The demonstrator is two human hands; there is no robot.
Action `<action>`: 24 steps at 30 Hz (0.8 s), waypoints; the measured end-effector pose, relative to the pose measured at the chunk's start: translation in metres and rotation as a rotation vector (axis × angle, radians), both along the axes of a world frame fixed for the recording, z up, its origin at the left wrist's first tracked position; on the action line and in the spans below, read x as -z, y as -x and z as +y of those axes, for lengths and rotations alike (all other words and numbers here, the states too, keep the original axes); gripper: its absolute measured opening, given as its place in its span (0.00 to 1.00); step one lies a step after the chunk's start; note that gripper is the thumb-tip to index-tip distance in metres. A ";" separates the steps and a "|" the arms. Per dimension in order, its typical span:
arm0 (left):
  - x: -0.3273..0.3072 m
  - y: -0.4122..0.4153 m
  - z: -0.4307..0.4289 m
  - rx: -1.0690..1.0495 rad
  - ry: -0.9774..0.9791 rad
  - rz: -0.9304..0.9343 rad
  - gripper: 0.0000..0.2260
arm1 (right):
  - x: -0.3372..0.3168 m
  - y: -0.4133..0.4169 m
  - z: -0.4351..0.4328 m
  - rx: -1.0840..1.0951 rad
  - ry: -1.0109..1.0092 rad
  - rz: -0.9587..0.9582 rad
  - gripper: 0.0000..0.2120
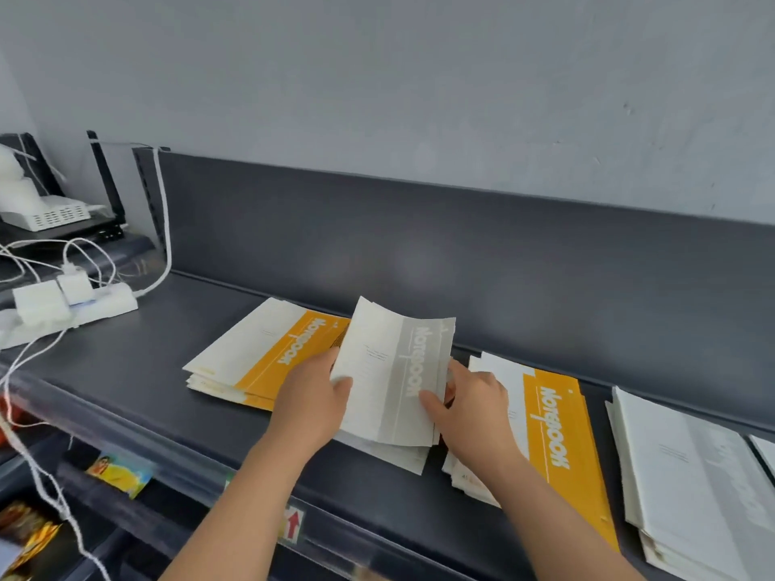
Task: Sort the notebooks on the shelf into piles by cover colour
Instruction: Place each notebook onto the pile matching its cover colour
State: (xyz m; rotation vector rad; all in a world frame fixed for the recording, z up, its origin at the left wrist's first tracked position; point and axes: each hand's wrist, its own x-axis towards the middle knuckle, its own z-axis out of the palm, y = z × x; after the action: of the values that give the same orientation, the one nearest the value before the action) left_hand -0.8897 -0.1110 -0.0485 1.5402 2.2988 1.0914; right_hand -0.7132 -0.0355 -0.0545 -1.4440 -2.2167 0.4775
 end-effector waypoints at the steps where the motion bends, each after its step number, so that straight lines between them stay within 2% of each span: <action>1: 0.001 0.003 0.002 0.017 0.011 0.034 0.13 | 0.001 0.003 -0.001 0.017 0.007 -0.054 0.11; 4: 0.007 0.012 0.008 0.050 0.058 0.110 0.12 | 0.006 0.010 -0.003 0.047 0.047 -0.202 0.11; 8: 0.014 0.016 0.012 0.066 0.086 0.130 0.12 | 0.012 0.015 -0.003 0.078 0.044 -0.253 0.11; 13: 0.010 0.018 0.012 0.048 0.087 0.168 0.17 | 0.008 0.013 -0.005 0.127 -0.036 -0.238 0.13; 17: 0.003 0.020 0.009 0.065 0.039 0.254 0.19 | 0.002 0.007 -0.014 0.159 -0.105 -0.155 0.17; 24: -0.006 -0.014 0.006 0.217 -0.130 0.190 0.16 | -0.005 -0.023 -0.031 0.205 -0.169 -0.089 0.20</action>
State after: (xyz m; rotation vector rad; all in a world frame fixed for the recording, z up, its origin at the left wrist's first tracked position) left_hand -0.8759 -0.1047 -0.0429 1.9684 2.1429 1.0991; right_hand -0.6898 -0.0666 -0.0494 -1.6056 -2.0889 0.1560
